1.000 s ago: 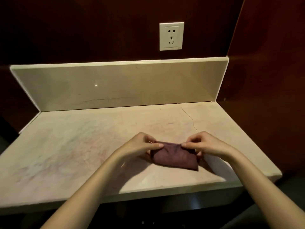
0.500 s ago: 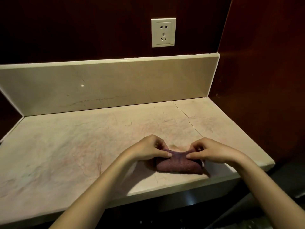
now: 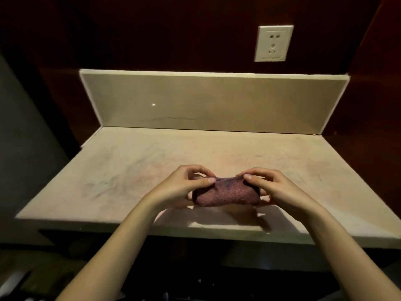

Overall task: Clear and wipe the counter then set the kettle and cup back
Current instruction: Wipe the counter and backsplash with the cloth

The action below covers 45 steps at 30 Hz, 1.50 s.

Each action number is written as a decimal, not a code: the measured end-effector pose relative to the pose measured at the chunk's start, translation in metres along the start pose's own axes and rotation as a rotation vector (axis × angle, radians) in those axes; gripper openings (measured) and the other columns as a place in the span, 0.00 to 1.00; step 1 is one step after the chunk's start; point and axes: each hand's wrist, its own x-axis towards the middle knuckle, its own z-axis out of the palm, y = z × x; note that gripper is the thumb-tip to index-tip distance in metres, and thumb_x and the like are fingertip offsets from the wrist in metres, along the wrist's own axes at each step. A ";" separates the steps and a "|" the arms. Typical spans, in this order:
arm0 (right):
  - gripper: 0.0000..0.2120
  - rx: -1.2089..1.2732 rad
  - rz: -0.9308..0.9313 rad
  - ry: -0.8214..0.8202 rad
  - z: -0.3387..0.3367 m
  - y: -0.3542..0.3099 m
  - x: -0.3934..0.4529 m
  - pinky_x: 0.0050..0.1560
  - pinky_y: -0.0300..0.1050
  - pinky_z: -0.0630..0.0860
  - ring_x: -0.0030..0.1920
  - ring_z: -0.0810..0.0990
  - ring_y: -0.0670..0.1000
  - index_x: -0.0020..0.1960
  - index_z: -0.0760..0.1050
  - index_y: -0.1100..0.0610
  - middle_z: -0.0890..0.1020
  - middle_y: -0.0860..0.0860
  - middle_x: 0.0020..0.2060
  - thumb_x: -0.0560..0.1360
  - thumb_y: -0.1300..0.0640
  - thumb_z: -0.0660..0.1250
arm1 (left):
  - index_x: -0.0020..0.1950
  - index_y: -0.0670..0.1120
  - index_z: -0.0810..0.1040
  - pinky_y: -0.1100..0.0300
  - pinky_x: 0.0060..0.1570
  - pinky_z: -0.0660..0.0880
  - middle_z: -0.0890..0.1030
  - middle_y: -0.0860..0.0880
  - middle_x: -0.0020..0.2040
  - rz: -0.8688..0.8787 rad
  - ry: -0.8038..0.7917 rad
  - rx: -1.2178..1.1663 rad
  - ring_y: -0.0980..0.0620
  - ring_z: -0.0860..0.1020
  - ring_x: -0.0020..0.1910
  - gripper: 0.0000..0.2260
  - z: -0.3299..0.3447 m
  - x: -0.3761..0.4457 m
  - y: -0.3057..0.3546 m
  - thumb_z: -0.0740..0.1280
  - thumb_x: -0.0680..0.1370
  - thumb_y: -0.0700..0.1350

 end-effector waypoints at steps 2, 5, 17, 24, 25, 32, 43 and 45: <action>0.09 0.027 -0.005 -0.091 0.018 -0.005 -0.001 0.36 0.42 0.78 0.41 0.83 0.48 0.52 0.81 0.54 0.84 0.51 0.43 0.77 0.52 0.65 | 0.46 0.50 0.81 0.62 0.29 0.72 0.82 0.50 0.40 -0.023 0.070 -0.022 0.54 0.79 0.38 0.01 -0.011 -0.027 -0.006 0.70 0.75 0.45; 0.10 0.054 0.003 -0.233 0.051 -0.009 -0.003 0.34 0.40 0.77 0.40 0.82 0.47 0.52 0.81 0.57 0.84 0.53 0.42 0.76 0.53 0.66 | 0.47 0.48 0.81 0.60 0.36 0.70 0.83 0.49 0.41 -0.038 0.178 -0.011 0.54 0.80 0.43 0.04 -0.027 -0.074 -0.017 0.71 0.74 0.42; 0.07 0.055 -0.028 -0.532 0.216 -0.030 -0.020 0.32 0.40 0.78 0.35 0.80 0.44 0.50 0.81 0.58 0.83 0.48 0.38 0.75 0.57 0.67 | 0.51 0.44 0.81 0.61 0.37 0.71 0.82 0.45 0.45 -0.161 0.475 -0.060 0.53 0.79 0.44 0.10 -0.099 -0.242 -0.072 0.73 0.71 0.43; 0.05 0.062 -0.047 -0.565 0.336 -0.043 -0.021 0.32 0.38 0.77 0.34 0.79 0.43 0.49 0.81 0.59 0.81 0.49 0.36 0.75 0.60 0.68 | 0.49 0.42 0.80 0.75 0.26 0.66 0.81 0.47 0.40 -0.135 0.521 -0.022 0.63 0.77 0.32 0.08 -0.183 -0.315 -0.113 0.73 0.72 0.38; 0.06 0.068 -0.049 -0.557 0.354 -0.043 -0.021 0.32 0.39 0.77 0.34 0.79 0.44 0.49 0.81 0.60 0.81 0.51 0.37 0.75 0.60 0.68 | 0.49 0.41 0.80 0.76 0.26 0.66 0.81 0.47 0.40 -0.127 0.513 -0.011 0.65 0.77 0.31 0.07 -0.196 -0.324 -0.119 0.72 0.72 0.37; 0.08 0.163 0.013 -0.452 0.471 -0.032 -0.023 0.33 0.39 0.78 0.38 0.81 0.46 0.53 0.80 0.64 0.82 0.54 0.41 0.75 0.63 0.67 | 0.47 0.43 0.81 0.72 0.33 0.71 0.82 0.51 0.38 -0.169 0.439 0.007 0.61 0.79 0.36 0.07 -0.289 -0.376 -0.170 0.73 0.71 0.36; 0.10 0.179 0.155 -0.415 0.575 0.010 0.001 0.35 0.41 0.81 0.41 0.80 0.52 0.54 0.79 0.67 0.79 0.60 0.43 0.75 0.64 0.68 | 0.43 0.51 0.83 0.63 0.41 0.79 0.85 0.45 0.44 -0.310 0.468 -0.096 0.52 0.83 0.43 0.09 -0.354 -0.403 -0.263 0.77 0.64 0.44; 0.10 0.148 0.163 -0.404 0.595 0.024 0.009 0.35 0.40 0.81 0.40 0.80 0.49 0.54 0.79 0.66 0.80 0.58 0.43 0.75 0.63 0.68 | 0.42 0.50 0.84 0.63 0.39 0.79 0.85 0.44 0.44 -0.340 0.487 -0.139 0.51 0.83 0.42 0.10 -0.361 -0.408 -0.281 0.77 0.63 0.44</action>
